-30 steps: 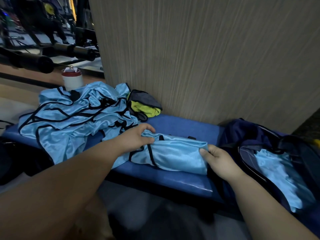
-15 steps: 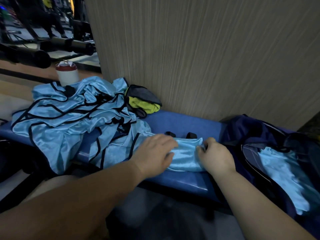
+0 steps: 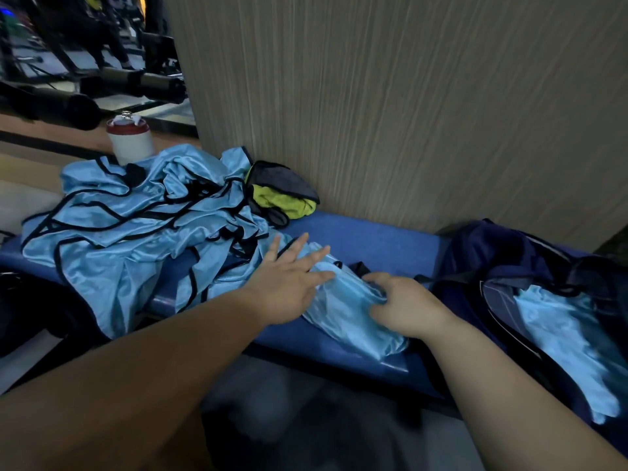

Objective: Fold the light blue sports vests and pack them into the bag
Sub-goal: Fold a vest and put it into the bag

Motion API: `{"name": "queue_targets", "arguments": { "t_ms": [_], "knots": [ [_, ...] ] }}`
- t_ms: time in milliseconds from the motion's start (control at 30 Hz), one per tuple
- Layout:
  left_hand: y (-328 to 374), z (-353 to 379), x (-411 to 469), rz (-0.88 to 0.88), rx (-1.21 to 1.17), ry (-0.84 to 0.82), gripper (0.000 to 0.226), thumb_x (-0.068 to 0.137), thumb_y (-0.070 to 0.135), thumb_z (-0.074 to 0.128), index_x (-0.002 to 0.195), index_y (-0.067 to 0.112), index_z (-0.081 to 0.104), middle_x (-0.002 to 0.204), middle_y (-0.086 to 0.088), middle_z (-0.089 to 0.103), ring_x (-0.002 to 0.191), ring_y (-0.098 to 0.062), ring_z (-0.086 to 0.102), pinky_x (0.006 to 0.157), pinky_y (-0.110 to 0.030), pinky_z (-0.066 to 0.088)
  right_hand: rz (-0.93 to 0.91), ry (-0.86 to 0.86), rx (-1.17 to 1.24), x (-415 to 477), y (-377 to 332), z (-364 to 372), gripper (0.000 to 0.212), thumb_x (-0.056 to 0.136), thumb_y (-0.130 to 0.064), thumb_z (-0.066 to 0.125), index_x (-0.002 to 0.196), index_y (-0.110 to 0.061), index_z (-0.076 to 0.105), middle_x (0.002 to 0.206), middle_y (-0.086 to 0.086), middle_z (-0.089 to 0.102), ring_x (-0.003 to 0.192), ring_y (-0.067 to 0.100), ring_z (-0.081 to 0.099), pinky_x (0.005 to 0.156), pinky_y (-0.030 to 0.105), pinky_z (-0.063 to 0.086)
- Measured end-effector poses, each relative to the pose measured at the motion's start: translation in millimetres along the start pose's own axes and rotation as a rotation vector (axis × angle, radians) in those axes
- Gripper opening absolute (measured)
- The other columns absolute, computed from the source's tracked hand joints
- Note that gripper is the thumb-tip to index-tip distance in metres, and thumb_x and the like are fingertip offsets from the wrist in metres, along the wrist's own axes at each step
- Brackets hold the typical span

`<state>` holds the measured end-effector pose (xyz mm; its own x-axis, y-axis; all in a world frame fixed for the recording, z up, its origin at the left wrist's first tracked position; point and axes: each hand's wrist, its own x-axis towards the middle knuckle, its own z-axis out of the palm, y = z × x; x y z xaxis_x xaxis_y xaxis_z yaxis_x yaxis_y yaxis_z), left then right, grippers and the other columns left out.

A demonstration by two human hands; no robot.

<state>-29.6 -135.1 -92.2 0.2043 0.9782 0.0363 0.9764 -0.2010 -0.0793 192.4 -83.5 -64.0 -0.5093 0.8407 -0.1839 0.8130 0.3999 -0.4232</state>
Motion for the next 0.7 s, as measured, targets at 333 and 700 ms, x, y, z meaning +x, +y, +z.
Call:
{"name": "queue_targets", "arguments": {
  "t_ms": [333,700],
  "knots": [
    [48.2,14.7,-17.6,-0.082,-0.205,0.128,0.042,0.101,0.042,0.028,0.136,0.025,0.046,0.145,0.005,0.046,0.138,-0.021,0.038,0.109,-0.034,0.026,0.174,0.087,-0.071,4.2,-11.6,25.0,0.075,0.089,-0.059,0.059,0.145,-0.014,0.039,0.14,0.009,0.047,0.127,0.025,0.048,0.1,0.032,0.041],
    [29.8,22.4,-19.7,-0.235,-0.274,0.165,0.05,0.101,0.043,0.022,0.151,0.039,0.019,0.161,0.017,0.004,0.148,-0.013,-0.005,0.118,-0.042,-0.003,0.252,0.098,0.493,-2.5,-5.4,15.1,0.025,0.08,-0.024,0.07,0.091,-0.002,0.069,0.089,0.013,0.073,0.084,0.03,0.071,0.077,0.041,0.057]
  ]
}}
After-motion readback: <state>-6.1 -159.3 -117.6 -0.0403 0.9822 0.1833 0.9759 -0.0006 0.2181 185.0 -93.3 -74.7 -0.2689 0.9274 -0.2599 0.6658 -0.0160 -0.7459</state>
